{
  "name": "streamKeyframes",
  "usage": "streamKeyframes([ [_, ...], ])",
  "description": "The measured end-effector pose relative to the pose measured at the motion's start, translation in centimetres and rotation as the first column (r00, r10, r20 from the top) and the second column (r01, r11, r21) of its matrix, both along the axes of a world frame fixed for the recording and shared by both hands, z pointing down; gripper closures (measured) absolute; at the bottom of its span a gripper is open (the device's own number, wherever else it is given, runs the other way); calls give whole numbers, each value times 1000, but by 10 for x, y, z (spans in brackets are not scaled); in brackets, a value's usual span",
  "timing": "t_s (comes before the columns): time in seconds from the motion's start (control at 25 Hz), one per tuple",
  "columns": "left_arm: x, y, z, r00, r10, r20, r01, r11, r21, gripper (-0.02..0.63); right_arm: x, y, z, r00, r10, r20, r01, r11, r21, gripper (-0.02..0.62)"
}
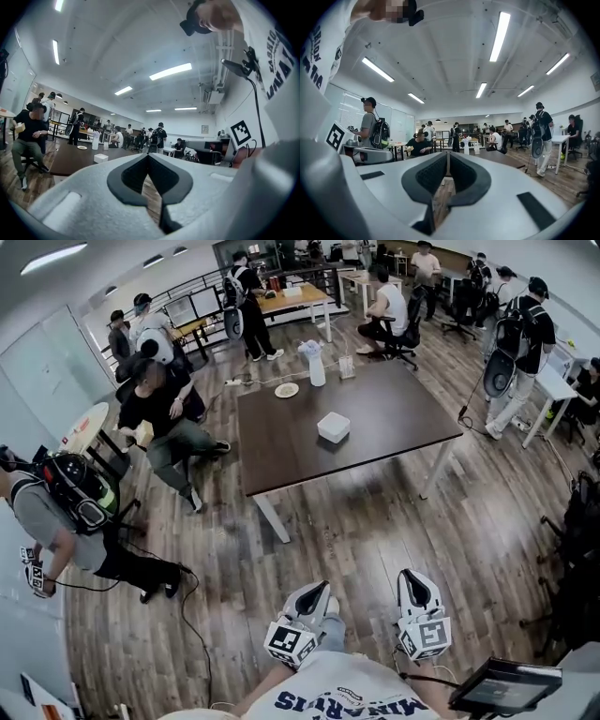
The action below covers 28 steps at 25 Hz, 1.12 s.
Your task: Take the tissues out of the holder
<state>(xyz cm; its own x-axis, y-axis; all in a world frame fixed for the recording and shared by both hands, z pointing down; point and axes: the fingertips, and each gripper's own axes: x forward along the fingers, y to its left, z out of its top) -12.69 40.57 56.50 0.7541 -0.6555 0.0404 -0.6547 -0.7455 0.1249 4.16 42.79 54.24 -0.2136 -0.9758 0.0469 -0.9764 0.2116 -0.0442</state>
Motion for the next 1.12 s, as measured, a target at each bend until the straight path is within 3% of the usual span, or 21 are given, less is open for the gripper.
streamKeyframes([
  [0.24,-9,-91,18,1000,4,3,-3,1000,-24,602,-9,-90,7,1000,2,-17,-2,1000,-13,584],
  [0.52,-24,-172,6,999,5,42,-6,1000,27,602,-29,-169,-1,997,2,-72,-4,999,-33,584],
  [0.8,-36,-222,2,998,38,50,-40,998,40,602,-41,-212,-18,996,33,-82,-34,999,-19,584],
  [1.12,-25,-266,-1,998,41,56,-43,998,35,602,-25,-254,-13,996,50,-74,-54,997,-54,584],
])
